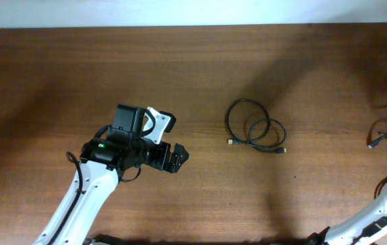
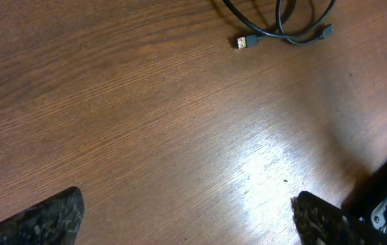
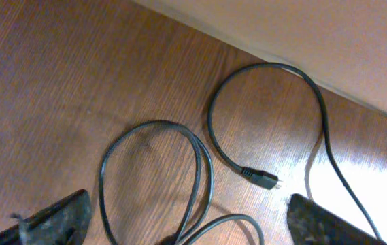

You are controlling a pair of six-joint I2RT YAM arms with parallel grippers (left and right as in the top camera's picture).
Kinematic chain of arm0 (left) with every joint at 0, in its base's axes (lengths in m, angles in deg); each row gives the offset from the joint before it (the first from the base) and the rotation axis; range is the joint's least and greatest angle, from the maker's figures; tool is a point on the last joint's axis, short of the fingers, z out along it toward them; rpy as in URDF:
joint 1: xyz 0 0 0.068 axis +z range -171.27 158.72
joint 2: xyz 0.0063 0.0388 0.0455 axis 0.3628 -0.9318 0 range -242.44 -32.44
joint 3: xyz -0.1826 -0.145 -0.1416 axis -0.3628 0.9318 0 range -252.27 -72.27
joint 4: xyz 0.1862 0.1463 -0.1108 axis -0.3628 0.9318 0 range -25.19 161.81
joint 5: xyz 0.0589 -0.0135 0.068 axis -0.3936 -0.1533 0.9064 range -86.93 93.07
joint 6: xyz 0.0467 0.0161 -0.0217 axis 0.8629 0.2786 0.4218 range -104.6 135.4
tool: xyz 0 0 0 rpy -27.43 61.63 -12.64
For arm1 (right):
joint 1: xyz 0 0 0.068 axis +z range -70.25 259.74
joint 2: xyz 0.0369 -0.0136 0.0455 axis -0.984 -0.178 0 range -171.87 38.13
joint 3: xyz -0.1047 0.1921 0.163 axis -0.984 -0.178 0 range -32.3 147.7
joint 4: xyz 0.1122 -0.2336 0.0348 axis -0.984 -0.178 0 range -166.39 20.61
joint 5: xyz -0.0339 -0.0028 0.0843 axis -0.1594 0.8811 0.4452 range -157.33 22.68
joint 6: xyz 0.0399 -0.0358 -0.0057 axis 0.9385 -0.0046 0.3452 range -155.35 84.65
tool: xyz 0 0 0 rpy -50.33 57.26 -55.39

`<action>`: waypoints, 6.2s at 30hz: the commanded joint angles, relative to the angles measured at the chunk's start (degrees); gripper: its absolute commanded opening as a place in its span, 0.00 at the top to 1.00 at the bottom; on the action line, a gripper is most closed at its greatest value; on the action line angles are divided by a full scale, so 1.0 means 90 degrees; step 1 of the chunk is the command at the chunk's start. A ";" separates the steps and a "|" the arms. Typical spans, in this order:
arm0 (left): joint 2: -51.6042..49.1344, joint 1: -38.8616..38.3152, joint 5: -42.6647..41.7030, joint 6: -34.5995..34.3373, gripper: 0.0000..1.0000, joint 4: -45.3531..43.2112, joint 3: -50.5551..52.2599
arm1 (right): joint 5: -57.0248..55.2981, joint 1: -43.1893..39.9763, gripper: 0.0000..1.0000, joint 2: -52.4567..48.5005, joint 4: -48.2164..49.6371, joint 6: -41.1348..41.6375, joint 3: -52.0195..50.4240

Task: Untangle cables

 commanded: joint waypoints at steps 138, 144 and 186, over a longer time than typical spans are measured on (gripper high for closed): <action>0.0085 0.0010 -0.0063 -0.0039 0.01 0.0005 -0.0112 | 0.2565 0.0279 0.40 -0.0058 0.0736 -0.1241 -0.0406; 0.0085 0.0010 -0.0063 -0.0039 0.01 0.0007 -0.0112 | 0.2739 0.0282 0.01 -0.0058 0.0546 -0.1241 -0.0406; 0.0085 0.0010 -0.0063 -0.0039 0.01 0.0007 -0.0112 | 0.3062 0.6283 0.01 -0.0061 -0.1571 -0.2652 -0.0831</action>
